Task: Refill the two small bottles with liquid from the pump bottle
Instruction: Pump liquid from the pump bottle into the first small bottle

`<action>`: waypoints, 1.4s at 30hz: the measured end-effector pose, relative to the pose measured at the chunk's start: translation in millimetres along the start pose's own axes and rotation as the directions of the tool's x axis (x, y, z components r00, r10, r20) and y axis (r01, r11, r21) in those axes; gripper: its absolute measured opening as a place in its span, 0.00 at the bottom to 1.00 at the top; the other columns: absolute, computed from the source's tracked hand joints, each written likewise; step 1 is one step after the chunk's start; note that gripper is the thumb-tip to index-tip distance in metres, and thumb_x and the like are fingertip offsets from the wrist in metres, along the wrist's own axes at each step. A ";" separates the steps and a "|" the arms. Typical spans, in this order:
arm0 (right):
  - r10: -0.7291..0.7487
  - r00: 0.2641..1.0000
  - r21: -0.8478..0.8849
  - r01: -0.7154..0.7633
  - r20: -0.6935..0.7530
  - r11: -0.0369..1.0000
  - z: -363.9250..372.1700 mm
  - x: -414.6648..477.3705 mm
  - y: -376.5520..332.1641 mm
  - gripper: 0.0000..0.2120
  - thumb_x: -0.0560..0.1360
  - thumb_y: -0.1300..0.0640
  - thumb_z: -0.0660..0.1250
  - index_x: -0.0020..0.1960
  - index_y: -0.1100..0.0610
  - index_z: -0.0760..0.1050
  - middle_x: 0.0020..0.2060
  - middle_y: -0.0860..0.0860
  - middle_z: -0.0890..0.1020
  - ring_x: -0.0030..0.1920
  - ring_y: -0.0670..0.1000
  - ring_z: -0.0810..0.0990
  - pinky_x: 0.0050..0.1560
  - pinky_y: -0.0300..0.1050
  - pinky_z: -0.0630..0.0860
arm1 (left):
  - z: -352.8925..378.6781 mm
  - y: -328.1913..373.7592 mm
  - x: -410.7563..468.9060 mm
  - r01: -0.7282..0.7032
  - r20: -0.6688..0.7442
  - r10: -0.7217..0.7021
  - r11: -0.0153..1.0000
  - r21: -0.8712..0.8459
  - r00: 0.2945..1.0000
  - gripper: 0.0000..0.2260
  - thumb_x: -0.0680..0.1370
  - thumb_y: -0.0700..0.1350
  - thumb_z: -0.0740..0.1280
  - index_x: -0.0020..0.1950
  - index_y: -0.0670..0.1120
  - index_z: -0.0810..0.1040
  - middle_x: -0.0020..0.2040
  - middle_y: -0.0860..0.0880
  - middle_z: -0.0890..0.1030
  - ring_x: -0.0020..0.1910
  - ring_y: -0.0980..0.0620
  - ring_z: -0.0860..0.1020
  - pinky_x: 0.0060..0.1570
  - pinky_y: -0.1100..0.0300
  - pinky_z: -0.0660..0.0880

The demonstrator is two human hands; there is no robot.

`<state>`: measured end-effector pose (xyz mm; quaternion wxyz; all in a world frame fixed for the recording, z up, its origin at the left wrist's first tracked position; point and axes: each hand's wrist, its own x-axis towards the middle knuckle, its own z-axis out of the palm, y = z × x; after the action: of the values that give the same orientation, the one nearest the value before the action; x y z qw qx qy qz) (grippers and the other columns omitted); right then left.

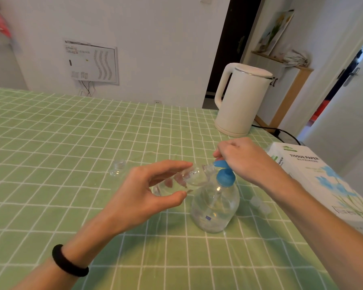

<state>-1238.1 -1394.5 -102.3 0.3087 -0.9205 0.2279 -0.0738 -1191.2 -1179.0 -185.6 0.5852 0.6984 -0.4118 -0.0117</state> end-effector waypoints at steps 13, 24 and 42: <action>0.024 1.000 -0.008 -0.024 0.003 1.000 1.6 -2.3 1.9 0.28 0.72 0.45 0.54 0.55 0.63 0.82 0.53 0.59 0.86 0.57 0.63 0.82 0.61 0.61 0.77 | 0.7 -5.0 -0.4 0.026 0.007 -0.026 1.000 -0.006 1.000 0.26 0.74 0.32 0.78 0.67 0.53 0.82 0.60 0.58 0.87 0.60 0.56 0.86 0.65 0.60 0.79; 0.026 1.000 -0.019 -0.026 0.017 0.999 1.3 0.4 0.0 0.29 0.71 0.46 0.54 0.57 0.64 0.81 0.56 0.61 0.84 0.60 0.64 0.80 0.62 0.63 0.76 | -0.1 -4.3 -0.3 -0.005 -0.013 0.004 0.998 -0.059 1.000 0.23 0.72 0.48 0.77 0.67 0.57 0.82 0.60 0.59 0.87 0.60 0.56 0.86 0.64 0.60 0.80; 0.041 0.998 -0.046 -0.039 0.040 0.998 1.7 1.5 3.6 0.22 0.78 0.50 0.57 0.57 0.63 0.82 0.56 0.60 0.85 0.58 0.63 0.81 0.63 0.61 0.76 | -3.8 -4.5 0.9 -0.050 -0.021 0.050 0.999 0.010 0.999 0.22 0.72 0.51 0.77 0.66 0.59 0.82 0.60 0.61 0.86 0.60 0.57 0.85 0.63 0.63 0.80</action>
<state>-1237.7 -1396.8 -105.9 0.2939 -0.9238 0.2416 -0.0434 -1186.1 -1176.6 -187.8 0.5863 0.6906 -0.4232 0.0122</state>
